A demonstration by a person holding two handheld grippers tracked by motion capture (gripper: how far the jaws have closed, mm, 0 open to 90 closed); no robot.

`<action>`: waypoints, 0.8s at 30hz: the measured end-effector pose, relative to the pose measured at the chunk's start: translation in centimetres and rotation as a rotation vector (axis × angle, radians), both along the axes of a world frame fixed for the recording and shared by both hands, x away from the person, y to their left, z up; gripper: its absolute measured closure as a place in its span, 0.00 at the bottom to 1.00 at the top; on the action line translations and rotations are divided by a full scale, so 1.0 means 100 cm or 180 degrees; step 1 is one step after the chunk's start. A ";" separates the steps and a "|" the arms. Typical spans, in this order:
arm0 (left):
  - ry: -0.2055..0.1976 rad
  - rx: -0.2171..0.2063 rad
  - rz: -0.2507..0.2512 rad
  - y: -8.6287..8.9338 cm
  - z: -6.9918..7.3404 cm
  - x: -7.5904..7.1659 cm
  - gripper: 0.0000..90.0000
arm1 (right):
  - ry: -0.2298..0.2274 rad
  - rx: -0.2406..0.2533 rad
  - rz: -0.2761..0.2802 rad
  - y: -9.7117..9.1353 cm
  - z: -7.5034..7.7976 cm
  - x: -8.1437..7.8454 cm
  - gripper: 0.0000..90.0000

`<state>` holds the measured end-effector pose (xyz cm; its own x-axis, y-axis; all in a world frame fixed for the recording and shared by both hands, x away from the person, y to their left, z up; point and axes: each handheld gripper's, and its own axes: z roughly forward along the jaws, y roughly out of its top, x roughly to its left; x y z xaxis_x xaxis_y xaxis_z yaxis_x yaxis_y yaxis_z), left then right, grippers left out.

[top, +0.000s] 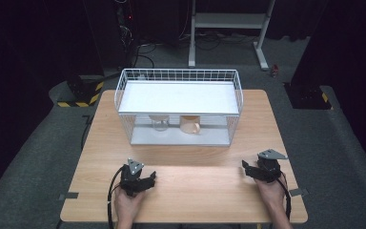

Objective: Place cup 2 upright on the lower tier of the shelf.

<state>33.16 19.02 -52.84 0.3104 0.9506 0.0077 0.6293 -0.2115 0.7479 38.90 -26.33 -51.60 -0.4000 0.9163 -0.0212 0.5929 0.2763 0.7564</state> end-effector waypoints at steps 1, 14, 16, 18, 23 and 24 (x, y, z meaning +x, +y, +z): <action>0.0001 0.0001 -0.0001 0.000 0.000 0.000 0.27 | 0.0011 -0.0008 0.0006 0.000 0.000 0.000 0.29; 0.0009 -0.0002 0.0004 0.000 0.000 0.000 0.27 | 0.0099 -0.0082 0.0030 0.003 -0.006 0.002 0.27; 0.0009 -0.0002 0.0004 0.000 0.000 0.000 0.27 | 0.0097 -0.0084 0.0039 0.003 -0.006 0.003 0.27; 0.0005 0.0000 0.0003 0.000 0.000 0.000 0.27 | 0.0132 -0.0074 0.0022 0.003 -0.007 0.002 0.27; 0.0006 0.0001 0.0005 0.000 0.000 0.000 0.27 | 0.0150 -0.0084 0.0018 0.003 -0.007 0.001 0.25; 0.0010 -0.0002 0.0007 0.000 0.000 0.000 0.27 | 0.0144 -0.0082 0.0015 0.003 -0.008 0.001 0.25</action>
